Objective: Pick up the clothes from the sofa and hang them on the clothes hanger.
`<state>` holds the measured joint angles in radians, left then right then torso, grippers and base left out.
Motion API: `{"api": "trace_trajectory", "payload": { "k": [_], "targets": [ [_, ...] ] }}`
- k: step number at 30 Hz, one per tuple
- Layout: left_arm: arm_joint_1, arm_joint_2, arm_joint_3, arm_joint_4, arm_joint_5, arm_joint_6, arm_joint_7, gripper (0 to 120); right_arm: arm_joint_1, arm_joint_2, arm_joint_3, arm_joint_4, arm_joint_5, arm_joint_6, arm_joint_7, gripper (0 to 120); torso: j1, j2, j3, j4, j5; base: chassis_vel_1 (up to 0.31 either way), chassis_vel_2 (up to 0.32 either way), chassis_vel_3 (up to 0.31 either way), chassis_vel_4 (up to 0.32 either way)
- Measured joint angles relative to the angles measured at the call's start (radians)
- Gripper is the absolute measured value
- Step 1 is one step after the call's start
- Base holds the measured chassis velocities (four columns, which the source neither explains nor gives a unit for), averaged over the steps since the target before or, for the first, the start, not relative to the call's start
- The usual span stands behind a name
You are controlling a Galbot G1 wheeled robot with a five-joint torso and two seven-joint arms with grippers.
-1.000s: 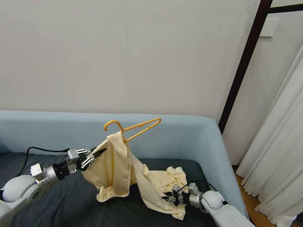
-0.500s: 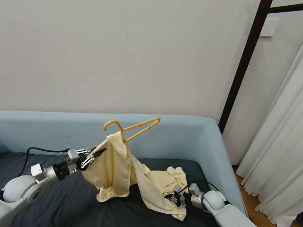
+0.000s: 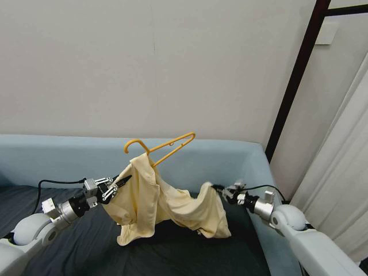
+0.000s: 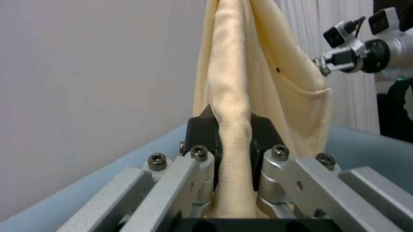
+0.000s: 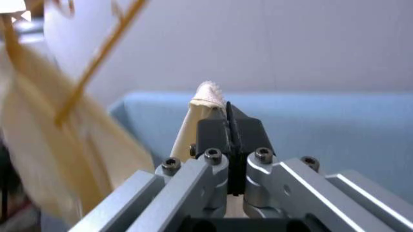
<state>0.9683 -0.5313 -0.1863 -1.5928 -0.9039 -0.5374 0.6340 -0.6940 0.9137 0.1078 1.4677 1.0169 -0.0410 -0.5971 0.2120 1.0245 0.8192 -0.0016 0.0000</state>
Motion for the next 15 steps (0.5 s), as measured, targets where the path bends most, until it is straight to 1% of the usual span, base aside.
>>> {"api": "trace_trajectory", "payload": {
  "k": [2, 3, 7, 8, 9, 12, 14, 15],
  "targets": [
    [0.0, -0.005, -0.01, -0.012, -0.036, -0.003, 0.02, 7, 0.008, -0.017, 0.011, 0.058, 0.096, 0.04, 0.075, 0, 0.0, 0.0, 0.0, 0.0001, 0.0001, 0.0, 0.0, 0.0, 0.0],
    [0.0, -0.005, -0.01, -0.012, -0.036, -0.003, 0.02, 7, 0.008, -0.017, 0.011, 0.058, 0.096, 0.04, 0.075, 0, 0.0, 0.0, 0.0, 0.0001, 0.0001, 0.0, 0.0, 0.0, 0.0],
    [0.009, -0.01, -0.02, -0.029, -0.081, -0.014, 0.083, 7, 0.036, -0.047, 0.027, 0.146, 0.19, 0.094, 0.25, 0, 0.0, 0.0, 0.0, 0.0002, 0.0001, 0.0, 0.0, 0.0, 0.0],
    [0.011, -0.011, -0.02, -0.031, -0.083, -0.015, 0.102, 7, 0.043, -0.055, 0.03, 0.163, 0.196, 0.097, 0.296, 0, 0.0, 0.0, 0.0, 0.0003, 0.0001, 0.0, 0.0, 0.0, 0.0],
    [0.011, -0.011, -0.02, -0.031, -0.083, -0.015, 0.102, 7, 0.043, -0.055, 0.03, 0.163, 0.196, 0.097, 0.296, 0, 0.0, 0.0, 0.0, 0.0003, 0.0001, 0.0, 0.0, 0.0, 0.0],
    [0.012, -0.014, -0.011, -0.034, -0.083, -0.015, 0.16, 7, 0.059, -0.087, 0.037, 0.206, 0.191, 0.098, 0.415, 0, 0.0, 0.0, 0.0, 0.0002, 0.0002, 0.0, 0.0, 0.0, 0.0],
    [0.01, -0.015, -0.008, -0.031, -0.081, -0.015, 0.175, 7, 0.062, -0.095, 0.04, 0.215, 0.188, 0.097, 0.436, 0, 0.0, 0.0, 0.0, 0.0001, 0.0001, 0.0, 0.0, 0.0, 0.0],
    [0.005, -0.014, -0.001, -0.023, -0.07, -0.014, 0.198, 7, 0.069, -0.108, 0.046, 0.231, 0.184, 0.095, 0.471, 0, 0.0, 0.0, 0.0, 0.0, 0.0002, 0.0, 0.0, 0.0, 0.0]
  ]
}}
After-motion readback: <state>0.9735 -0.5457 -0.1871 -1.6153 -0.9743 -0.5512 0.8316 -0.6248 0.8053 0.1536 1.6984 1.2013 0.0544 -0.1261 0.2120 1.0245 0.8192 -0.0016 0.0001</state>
